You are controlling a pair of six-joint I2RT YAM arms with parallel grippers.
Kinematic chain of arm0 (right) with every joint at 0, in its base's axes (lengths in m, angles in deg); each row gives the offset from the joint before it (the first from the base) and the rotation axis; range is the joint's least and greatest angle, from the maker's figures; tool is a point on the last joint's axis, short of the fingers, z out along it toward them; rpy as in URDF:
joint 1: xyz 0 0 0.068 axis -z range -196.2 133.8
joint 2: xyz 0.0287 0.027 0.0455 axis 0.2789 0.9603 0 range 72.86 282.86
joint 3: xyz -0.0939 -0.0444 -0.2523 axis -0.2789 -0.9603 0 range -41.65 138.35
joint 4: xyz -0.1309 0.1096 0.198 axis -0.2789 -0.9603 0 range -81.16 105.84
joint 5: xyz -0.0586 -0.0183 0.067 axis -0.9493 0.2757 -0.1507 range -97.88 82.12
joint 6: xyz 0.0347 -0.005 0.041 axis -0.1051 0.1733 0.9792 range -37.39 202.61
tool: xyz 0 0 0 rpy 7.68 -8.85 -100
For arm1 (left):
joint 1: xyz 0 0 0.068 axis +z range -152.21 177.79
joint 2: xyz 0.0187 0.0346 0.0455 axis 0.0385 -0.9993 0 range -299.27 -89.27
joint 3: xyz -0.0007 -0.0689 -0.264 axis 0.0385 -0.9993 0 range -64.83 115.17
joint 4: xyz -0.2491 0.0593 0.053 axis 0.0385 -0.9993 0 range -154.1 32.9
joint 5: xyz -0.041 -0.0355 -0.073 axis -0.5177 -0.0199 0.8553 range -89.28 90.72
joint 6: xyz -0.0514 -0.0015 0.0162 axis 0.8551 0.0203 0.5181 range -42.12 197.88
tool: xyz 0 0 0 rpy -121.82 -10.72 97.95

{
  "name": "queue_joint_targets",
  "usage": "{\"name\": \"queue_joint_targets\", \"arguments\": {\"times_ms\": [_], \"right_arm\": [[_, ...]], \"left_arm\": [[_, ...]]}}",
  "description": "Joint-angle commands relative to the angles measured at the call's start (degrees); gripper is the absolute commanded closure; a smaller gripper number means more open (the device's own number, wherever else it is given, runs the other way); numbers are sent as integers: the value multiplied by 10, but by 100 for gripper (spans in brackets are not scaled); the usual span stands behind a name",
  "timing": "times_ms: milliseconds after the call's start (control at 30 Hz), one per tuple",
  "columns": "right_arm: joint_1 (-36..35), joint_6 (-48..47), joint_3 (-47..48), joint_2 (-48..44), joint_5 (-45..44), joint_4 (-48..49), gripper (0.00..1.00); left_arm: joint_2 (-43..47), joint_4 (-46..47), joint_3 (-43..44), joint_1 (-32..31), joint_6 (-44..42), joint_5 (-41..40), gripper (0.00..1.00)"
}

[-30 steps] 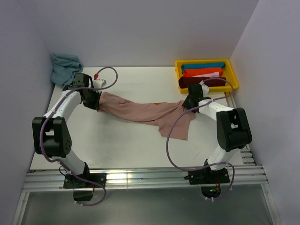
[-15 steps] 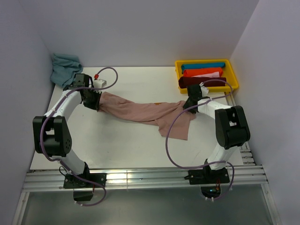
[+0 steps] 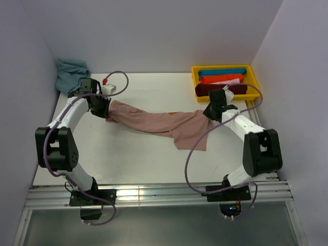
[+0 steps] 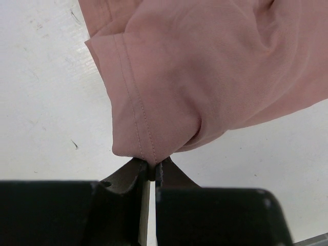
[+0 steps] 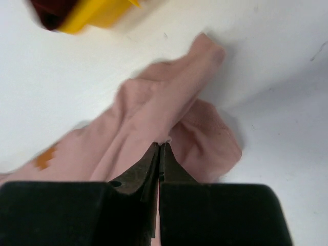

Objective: Roll the t-shirts
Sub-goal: Flatten the tshirt

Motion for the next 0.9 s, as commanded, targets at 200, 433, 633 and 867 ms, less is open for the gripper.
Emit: {"name": "queue_joint_targets", "arguments": {"times_ms": [200, 433, 633, 867], "right_arm": [[5, -11, 18, -237, -43, -92, 100], [6, -13, 43, -375, -64, -161, 100], [6, -20, 105, -447, -64, -216, 100], [5, -35, 219, -476, -41, -265, 100]], "left_arm": [[25, -22, 35, 3, -6, 19, 100], [92, -52, 53, 3, -6, 20, 100], [181, -54, 73, 3, 20, 10, 100], [274, -94, 135, 2, 51, 9, 100]]}}
